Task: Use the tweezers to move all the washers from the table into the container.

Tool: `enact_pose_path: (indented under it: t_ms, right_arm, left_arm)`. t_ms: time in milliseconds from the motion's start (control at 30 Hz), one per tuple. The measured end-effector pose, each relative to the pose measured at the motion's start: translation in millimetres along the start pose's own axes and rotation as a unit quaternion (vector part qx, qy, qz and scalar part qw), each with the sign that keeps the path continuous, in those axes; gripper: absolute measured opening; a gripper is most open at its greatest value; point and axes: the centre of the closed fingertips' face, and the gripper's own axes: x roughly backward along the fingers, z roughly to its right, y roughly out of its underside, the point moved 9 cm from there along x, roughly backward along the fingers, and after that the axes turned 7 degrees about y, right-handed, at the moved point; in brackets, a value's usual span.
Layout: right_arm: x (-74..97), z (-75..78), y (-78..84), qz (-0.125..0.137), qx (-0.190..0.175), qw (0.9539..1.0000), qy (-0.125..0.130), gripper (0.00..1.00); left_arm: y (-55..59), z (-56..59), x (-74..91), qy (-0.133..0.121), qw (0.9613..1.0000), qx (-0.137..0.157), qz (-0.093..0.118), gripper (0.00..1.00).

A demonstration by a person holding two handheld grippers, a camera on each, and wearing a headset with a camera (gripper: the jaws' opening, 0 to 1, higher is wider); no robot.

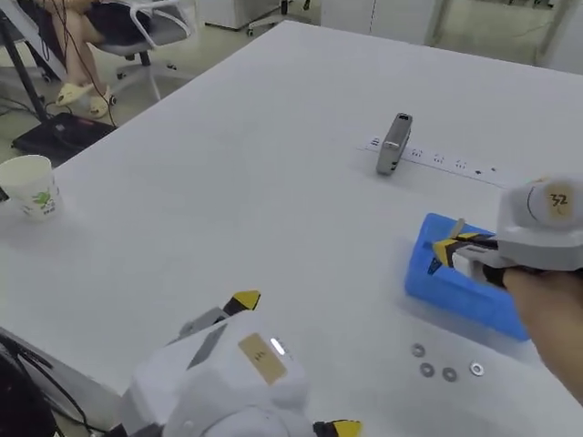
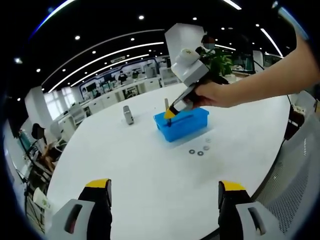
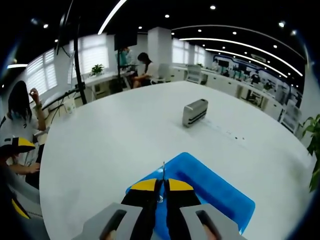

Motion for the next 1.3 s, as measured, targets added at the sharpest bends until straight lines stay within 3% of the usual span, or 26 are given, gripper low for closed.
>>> enact_pose_path:
  t_ms: [100, 367, 500, 633, 967, 1300]
  right_arm:
    - [3.2, -0.8, -1.6, 0.0, 0.003, 1.0, 0.004, 0.02]
    - [32.4, 3.2, -12.0, 0.027, -0.009, 0.9995, 0.015, 0.02]
    - [48.9, 0.2, -18.0, 0.053, -0.046, 0.9975, -0.007, 0.02]
    - [63.6, -1.4, -14.8, 0.064, -0.057, 0.9963, -0.009, 0.02]
    - [78.9, -18.6, 10.6, 0.054, -0.064, 0.9961, -0.028, 0.02]
    - [74.1, -38.9, 34.4, 0.021, -0.056, 0.997, -0.049, 0.02]
  left_arm:
    - [0.0, 0.0, 0.1, -0.001, 1.0, -0.001, 0.0, 0.9]
    - [-0.3, 0.1, 0.8, -0.005, 1.0, -0.006, 0.001, 0.91]
    - [-0.8, 0.6, 1.3, -0.005, 1.0, -0.008, 0.004, 0.91]
    - [-0.9, -0.9, 2.4, -0.014, 0.9999, -0.008, 0.006, 0.91]
    - [-0.6, -1.6, 3.0, -0.018, 0.9998, -0.006, 0.008, 0.91]
    - [-2.1, -2.9, 4.6, -0.031, 0.9994, -0.008, 0.016, 0.95]
